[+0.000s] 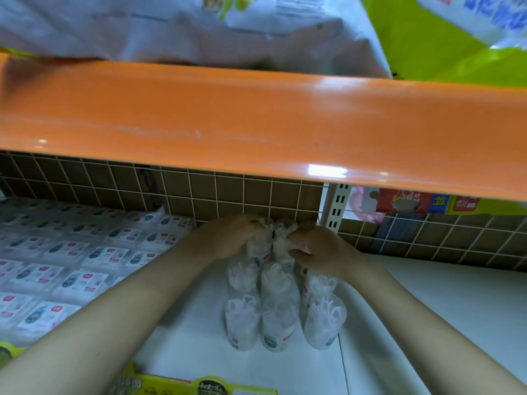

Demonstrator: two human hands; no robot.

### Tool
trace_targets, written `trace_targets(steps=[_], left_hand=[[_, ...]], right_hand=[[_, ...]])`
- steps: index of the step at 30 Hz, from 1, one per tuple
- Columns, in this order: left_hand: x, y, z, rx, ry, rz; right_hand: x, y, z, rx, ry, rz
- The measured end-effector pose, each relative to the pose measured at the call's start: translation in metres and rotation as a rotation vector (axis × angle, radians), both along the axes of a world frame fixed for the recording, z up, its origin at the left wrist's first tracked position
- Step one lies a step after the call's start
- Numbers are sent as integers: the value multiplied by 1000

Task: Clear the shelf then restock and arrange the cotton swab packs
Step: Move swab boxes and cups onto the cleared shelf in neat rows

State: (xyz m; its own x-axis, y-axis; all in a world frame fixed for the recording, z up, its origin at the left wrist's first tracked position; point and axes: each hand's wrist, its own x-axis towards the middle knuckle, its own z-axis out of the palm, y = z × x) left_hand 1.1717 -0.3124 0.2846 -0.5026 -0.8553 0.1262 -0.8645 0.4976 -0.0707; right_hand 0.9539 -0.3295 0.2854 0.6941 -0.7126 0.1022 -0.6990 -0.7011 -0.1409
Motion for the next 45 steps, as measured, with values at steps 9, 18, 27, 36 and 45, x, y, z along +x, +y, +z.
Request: trace_targets(steps=[9, 18, 27, 36, 45], left_hand=[[-21, 45, 14, 322, 16, 255], [-19, 52, 12, 321, 97, 283], [-24, 46, 8, 375, 89, 244], [-25, 44, 1, 361, 24, 142], [-23, 41, -6, 319, 23, 167]], right_hand=[[24, 29, 0, 54, 128, 59], [27, 24, 16, 178, 41, -6], [16, 22, 17, 251, 87, 10], [14, 37, 13, 124, 145, 89], [29, 45, -5, -247, 313, -230]])
